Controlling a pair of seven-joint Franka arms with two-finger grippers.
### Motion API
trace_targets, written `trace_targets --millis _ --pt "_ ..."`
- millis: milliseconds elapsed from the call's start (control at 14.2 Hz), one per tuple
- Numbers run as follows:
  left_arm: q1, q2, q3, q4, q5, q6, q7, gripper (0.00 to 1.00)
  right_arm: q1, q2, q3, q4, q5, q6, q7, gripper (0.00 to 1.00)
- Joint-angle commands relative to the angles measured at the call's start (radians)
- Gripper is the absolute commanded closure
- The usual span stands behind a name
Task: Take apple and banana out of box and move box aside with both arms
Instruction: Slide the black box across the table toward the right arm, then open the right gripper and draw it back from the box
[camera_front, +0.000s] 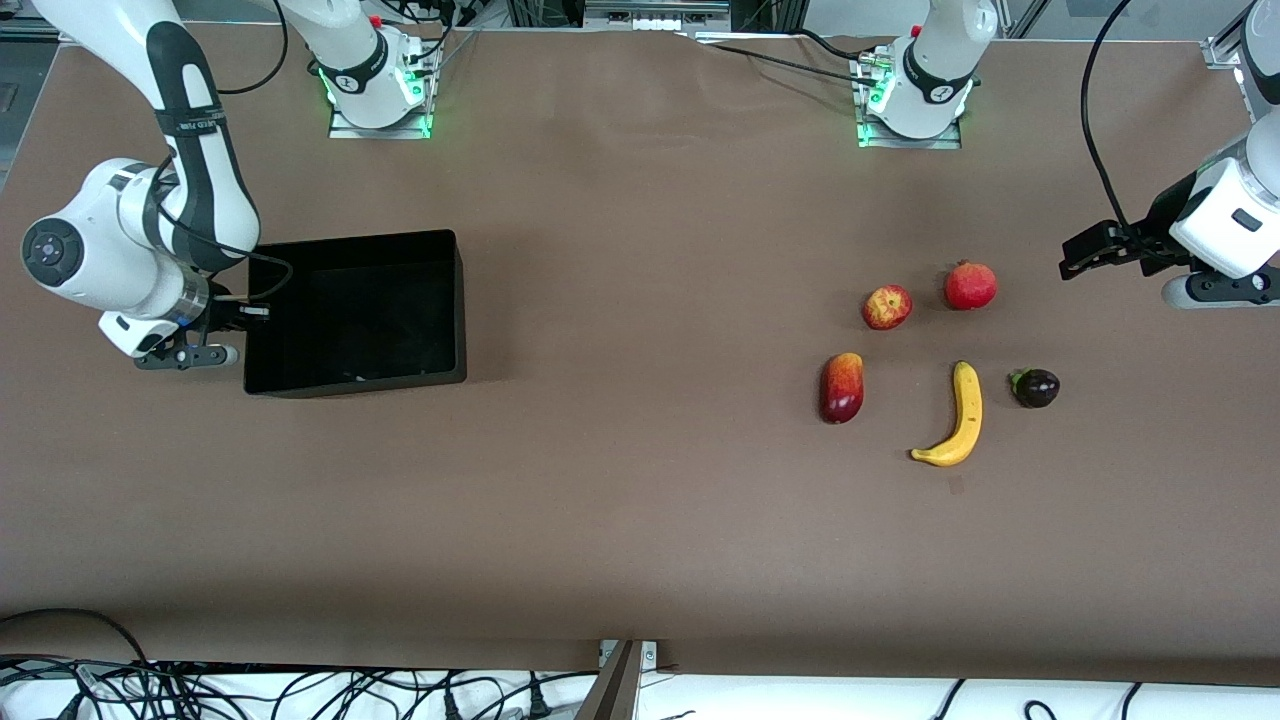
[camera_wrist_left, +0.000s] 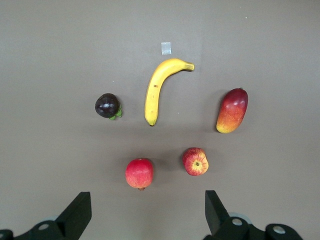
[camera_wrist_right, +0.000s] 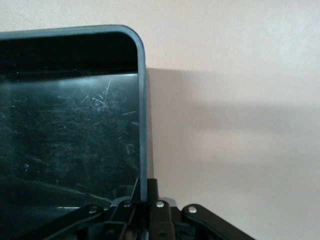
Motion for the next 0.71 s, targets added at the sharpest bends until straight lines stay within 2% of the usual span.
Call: trace_targets --millis 0,212,283,424,636 --pt "-0.007 -0.015 -0.016 0.005 0.021 -0.025 -0.009 0.00 -0.003 0.013 0.008 -0.014 0.094 0.039 -0.012 1.00" --pt "-0.007 -0.018 -0.045 0.007 0.035 -0.036 -0.009 0.00 -0.001 0.021 0.009 -0.012 0.097 0.051 -0.012 1.00" --pt "-0.007 -0.020 -0.048 0.005 0.045 -0.039 -0.009 0.00 0.000 0.019 0.012 -0.011 0.096 0.050 -0.013 0.91" --pt "-0.007 -0.020 -0.050 0.007 0.050 -0.050 -0.012 0.00 0.008 0.017 0.015 0.017 0.096 0.039 -0.013 0.00" --pt "-0.008 -0.016 -0.054 0.025 0.053 -0.048 -0.014 0.00 0.035 0.005 0.017 0.060 0.096 0.030 -0.002 0.00"
